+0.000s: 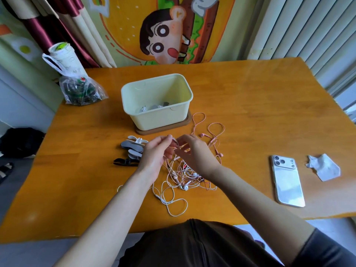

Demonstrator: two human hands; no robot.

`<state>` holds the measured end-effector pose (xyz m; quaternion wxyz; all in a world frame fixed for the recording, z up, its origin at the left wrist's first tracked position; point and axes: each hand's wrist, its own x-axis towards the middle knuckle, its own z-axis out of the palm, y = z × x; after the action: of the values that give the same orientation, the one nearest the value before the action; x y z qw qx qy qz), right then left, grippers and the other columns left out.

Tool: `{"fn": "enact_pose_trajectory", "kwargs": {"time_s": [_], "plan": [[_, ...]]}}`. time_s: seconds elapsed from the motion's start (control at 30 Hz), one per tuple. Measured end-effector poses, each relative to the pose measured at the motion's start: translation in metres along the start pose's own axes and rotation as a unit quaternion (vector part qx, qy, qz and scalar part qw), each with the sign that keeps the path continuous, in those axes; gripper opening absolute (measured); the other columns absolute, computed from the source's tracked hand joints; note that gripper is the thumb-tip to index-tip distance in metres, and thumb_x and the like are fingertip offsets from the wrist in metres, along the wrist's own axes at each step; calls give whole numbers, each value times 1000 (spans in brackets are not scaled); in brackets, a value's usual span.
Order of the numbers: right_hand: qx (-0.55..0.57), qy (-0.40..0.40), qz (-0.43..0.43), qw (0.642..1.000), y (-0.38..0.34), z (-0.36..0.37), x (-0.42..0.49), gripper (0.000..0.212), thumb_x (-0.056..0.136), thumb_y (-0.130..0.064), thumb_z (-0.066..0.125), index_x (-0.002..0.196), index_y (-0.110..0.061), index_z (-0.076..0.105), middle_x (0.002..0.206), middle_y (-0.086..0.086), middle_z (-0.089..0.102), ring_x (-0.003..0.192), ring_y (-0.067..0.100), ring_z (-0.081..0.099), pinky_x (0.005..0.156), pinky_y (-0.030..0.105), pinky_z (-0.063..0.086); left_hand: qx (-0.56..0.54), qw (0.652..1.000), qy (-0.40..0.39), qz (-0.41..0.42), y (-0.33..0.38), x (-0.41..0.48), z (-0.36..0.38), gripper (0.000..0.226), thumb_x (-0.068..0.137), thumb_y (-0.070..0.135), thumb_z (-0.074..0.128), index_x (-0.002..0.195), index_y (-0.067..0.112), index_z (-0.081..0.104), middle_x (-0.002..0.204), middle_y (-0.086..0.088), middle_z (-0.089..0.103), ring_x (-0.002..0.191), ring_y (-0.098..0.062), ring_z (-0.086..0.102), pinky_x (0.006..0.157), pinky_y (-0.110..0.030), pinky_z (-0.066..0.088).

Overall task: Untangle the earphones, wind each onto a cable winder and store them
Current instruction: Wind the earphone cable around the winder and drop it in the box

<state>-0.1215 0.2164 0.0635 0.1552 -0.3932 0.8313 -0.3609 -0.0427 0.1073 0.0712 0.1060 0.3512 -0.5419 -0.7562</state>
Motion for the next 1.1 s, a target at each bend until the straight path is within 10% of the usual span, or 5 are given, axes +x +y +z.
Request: {"fn": "enact_pose_trajectory", "kwargs": {"time_s": [0.33,0.5,0.9,1.1], "plan": [[35,88,51,994,6,-8,5,21,96,-23,53,103,-9,67,92,2,70,74,13,64,62,20,50,98,992,43,62,1,3,-9,20,99,17,50,85,13,64,74,-1,58,49,-4,38,44,-12,32],[100,84,132,983,15,-13,5,18,99,-21,44,95,-10,58,92,6,69,83,19,67,78,38,55,99,989,69,82,1,5,-11,19,99,17,48,87,18,63,78,2,63,61,-6,54,56,-17,44],[152,101,94,979,1,-12,1,7,97,-12,49,93,-12,55,81,-1,63,73,13,62,65,15,49,16,999,-26,26,5,0,3,14,94,15,57,97,2,59,95,-17,70,87,-27,69,83,-36,56],[162,92,80,979,0,-12,-1,5,93,-8,53,93,-11,57,84,3,64,74,11,66,68,21,56,151,986,-24,66,3,-2,1,4,91,14,63,88,14,66,87,-6,71,67,-10,67,70,-18,53]]}}
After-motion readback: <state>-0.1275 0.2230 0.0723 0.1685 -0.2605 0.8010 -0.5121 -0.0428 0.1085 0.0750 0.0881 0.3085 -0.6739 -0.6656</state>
